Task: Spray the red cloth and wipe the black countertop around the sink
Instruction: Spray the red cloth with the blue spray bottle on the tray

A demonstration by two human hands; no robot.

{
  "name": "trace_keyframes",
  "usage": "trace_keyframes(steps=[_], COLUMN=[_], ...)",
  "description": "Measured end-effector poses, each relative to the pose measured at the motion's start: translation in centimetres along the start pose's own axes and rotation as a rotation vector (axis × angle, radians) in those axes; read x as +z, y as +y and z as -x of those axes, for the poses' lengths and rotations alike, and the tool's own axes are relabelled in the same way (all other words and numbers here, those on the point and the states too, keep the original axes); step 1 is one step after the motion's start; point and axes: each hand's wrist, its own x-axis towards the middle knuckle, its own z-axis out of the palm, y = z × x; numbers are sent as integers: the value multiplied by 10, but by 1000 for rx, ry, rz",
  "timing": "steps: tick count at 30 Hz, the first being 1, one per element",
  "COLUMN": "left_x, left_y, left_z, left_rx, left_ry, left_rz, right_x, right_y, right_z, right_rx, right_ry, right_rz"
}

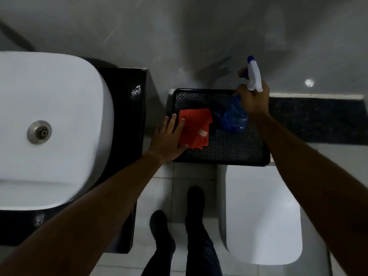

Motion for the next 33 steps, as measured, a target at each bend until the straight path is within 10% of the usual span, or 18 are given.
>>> trace_keyframes(steps=[14,33], left_x=[11,13], left_y=[2,0], left_z=[-5,2], left_rx=[40,20], left_ry=[-111,-95], left_rz=[-104,-19], right_x=[12,39], right_y=[14,39], right_z=[34,50], right_rx=[180,177], right_ry=[-835,-663], right_rz=[348,477])
